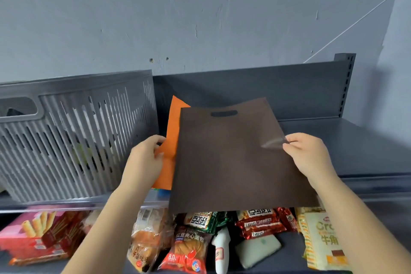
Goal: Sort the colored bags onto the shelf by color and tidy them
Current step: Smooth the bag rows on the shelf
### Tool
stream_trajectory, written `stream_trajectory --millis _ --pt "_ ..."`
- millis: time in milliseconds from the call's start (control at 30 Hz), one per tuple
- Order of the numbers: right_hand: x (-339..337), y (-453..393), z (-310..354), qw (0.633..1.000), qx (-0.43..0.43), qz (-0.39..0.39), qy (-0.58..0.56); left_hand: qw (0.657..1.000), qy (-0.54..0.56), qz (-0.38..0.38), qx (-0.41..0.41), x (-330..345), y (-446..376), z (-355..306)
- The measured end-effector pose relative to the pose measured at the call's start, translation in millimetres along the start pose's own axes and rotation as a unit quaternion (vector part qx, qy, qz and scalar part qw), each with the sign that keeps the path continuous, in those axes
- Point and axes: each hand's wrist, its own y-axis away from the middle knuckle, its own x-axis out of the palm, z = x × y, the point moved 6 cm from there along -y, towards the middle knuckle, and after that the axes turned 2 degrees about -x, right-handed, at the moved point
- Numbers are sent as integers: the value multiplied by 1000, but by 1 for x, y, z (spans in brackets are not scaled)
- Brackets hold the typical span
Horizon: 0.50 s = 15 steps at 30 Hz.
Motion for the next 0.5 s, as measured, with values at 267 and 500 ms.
stream_trajectory --millis 267,500 --pt "-22 66 -30 937 132 -73 -316 967 242 -78 -13 -32 41 16" --pt "-40 152 -38 886 179 -161 -397 902 428 -27 -45 -28 75 42"
